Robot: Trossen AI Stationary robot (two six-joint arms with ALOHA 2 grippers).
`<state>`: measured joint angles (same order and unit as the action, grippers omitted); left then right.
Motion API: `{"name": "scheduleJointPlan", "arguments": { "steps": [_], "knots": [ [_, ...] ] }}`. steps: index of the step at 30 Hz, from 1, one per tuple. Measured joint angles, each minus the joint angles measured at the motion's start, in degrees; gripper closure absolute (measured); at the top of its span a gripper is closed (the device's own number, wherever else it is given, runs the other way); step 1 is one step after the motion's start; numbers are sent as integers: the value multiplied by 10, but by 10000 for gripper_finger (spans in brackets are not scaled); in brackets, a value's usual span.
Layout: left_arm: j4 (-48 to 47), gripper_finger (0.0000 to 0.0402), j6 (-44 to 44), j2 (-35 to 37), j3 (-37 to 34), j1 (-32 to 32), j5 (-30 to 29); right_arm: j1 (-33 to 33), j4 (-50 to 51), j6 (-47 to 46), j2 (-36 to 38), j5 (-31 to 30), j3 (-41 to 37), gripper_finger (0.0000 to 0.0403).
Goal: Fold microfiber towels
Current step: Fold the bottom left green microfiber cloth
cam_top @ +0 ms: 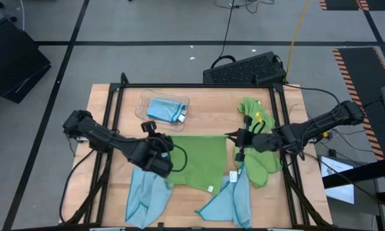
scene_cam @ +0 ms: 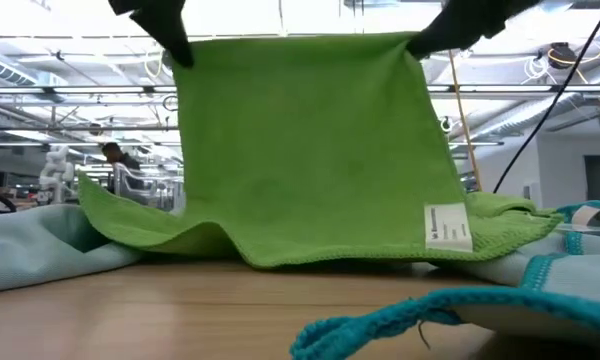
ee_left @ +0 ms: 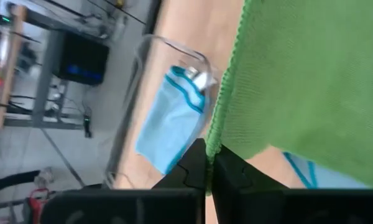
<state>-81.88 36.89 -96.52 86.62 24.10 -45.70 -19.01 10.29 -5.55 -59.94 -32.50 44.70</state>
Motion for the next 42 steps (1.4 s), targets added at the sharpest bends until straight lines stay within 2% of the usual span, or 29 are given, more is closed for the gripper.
{"name": "scheduleJointPlan", "arguments": {
  "steps": [4, 7, 9, 13, 18, 20, 24, 29, 31, 34, 42],
  "knots": [
    [6, 396, -12, 1, -1, 9, 20, -3, -105, -18, 3, 98, -49, 399],
    [7, 391, -1, 5, -1, 19, 8, -12, -181, -40, 3, 131, -81, 399],
    [11, 391, 5, 7, -1, 23, 2, -19, -208, -45, 3, 129, -98, 399],
    [35, 397, 7, 6, -8, 31, 7, -29, -218, -73, 3, 87, -124, 399],
    [37, 391, 9, 5, -29, 30, -5, -34, -222, -102, 2, 84, -143, 399],
    [42, 396, 1, 5, -31, 19, -18, -25, -224, -82, 9, 81, -143, 399],
    [73, 393, -23, 5, -31, -15, -52, 10, -207, -45, 31, 36, -143, 399],
    [83, 396, -51, 5, -31, -56, -53, 59, -169, -28, 82, 38, -143, 399],
    [86, 397, -46, 5, -31, -68, -33, 70, -157, -41, 99, 43, -143, 399],
    [87, 390, -28, 5, -31, -75, 1, 69, -132, -68, 108, 89, -142, 399],
    [92, 397, 2, 5, -31, -47, 60, 34, -169, -140, 55, 118, -177, 399]
  ]
}}
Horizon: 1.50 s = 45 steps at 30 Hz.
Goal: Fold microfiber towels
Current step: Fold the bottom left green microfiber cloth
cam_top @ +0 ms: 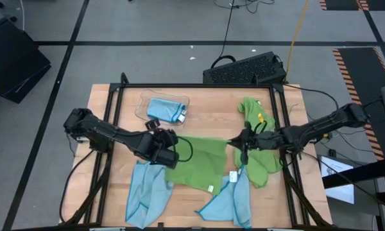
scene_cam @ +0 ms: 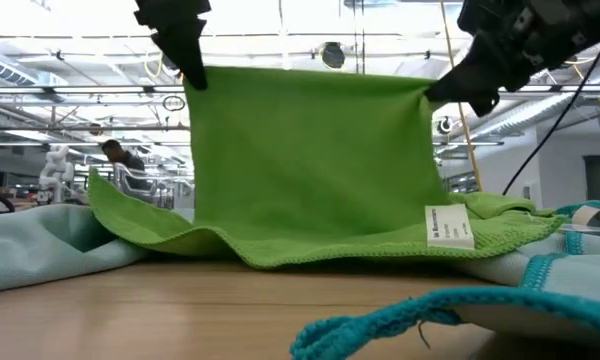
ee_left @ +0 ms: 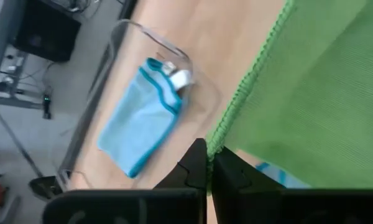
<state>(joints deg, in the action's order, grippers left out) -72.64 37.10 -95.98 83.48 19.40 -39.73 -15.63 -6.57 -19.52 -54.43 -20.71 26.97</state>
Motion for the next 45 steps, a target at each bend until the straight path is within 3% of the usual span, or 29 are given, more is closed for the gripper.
{"name": "scheduleJointPlan", "arguments": {
  "steps": [9, 17, 23, 28, 36, 45],
  "knots": [
    [32, 397, 9, 0, -36, 54, 20, -60, -131, -33, -95, 26, -12, 399],
    [115, 389, 20, 0, -101, 95, 57, -122, -154, -92, -139, 30, -12, 399],
    [129, 390, 45, 0, -127, 110, 57, -132, -191, -98, -170, 31, -11, 399],
    [129, 389, 59, 0, -139, 112, 56, -132, -217, -80, -173, 82, -11, 399],
    [130, 386, 36, 0, -139, 96, 14, -95, -26, -55, -94, 84, 23, 399],
    [130, 392, 21, 5, -139, 59, -74, -61, 88, -66, -7, 27, 24, 399]
  ]
}}
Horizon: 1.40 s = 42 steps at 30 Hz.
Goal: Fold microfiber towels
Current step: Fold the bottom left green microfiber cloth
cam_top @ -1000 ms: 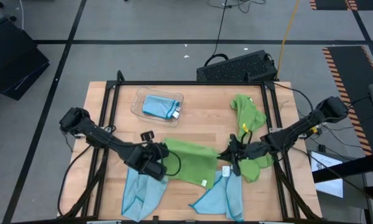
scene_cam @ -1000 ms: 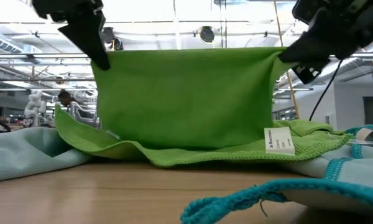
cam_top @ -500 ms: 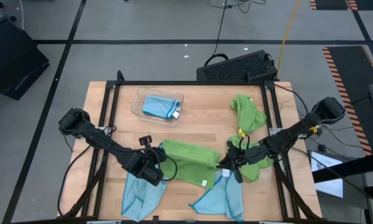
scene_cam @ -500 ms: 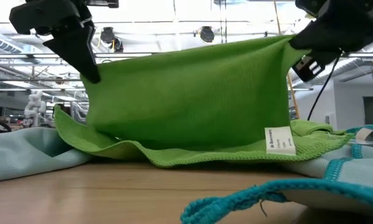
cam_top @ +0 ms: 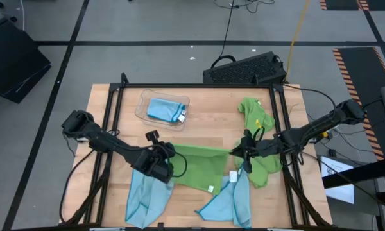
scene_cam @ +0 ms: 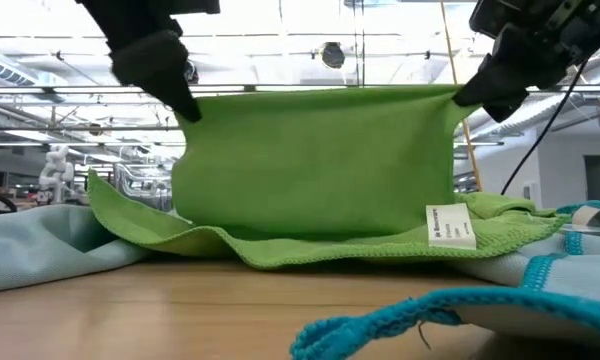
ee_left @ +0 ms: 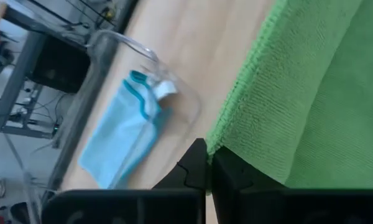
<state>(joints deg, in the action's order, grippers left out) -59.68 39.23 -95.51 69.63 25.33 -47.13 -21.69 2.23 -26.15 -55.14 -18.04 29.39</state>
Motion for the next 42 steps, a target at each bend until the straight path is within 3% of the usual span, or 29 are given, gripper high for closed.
{"name": "scheduleJointPlan", "arguments": {
  "steps": [8, 18, 23, 29, 33, 42],
  "knots": [
    [0, 396, 5, 28, 0, -2, -12, -23, -39, -20, -44, 31, 0, 399],
    [0, 396, 16, 29, -13, 32, 69, -50, -224, -17, -178, 134, -1, 399],
    [14, 384, 35, 29, -43, 41, 90, -54, -261, -26, -223, 134, -1, 399],
    [101, 396, -6, 29, -86, 39, 127, -53, -292, -32, -266, 153, -1, 399],
    [110, 385, 2, 29, -96, 41, 133, -53, -312, -38, -278, 184, -1, 399],
    [116, 391, 13, 29, -101, 46, 142, -53, -312, -47, -282, 168, -1, 399]
  ]
}}
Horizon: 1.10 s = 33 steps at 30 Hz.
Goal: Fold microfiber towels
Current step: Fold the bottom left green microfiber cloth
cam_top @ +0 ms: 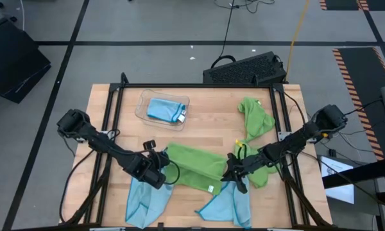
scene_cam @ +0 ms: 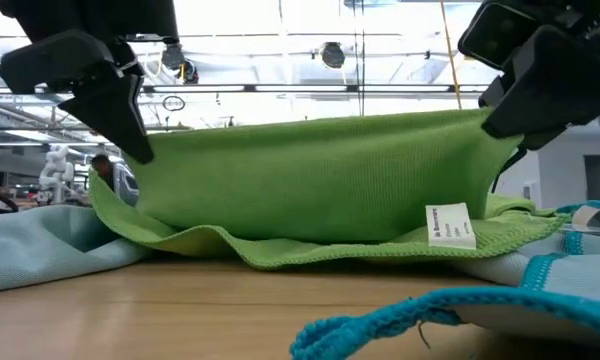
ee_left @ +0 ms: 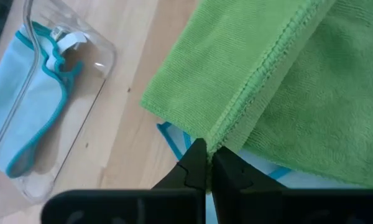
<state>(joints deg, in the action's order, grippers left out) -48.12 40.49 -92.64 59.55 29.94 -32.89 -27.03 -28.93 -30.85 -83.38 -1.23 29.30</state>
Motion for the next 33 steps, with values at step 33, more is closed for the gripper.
{"name": "scheduleJointPlan", "arguments": {
  "steps": [33],
  "knots": [
    [242, 323, -42, 0, -77, 30, 81, -1, -4, 10, -26, -4, 1, 253]
  ]
}}
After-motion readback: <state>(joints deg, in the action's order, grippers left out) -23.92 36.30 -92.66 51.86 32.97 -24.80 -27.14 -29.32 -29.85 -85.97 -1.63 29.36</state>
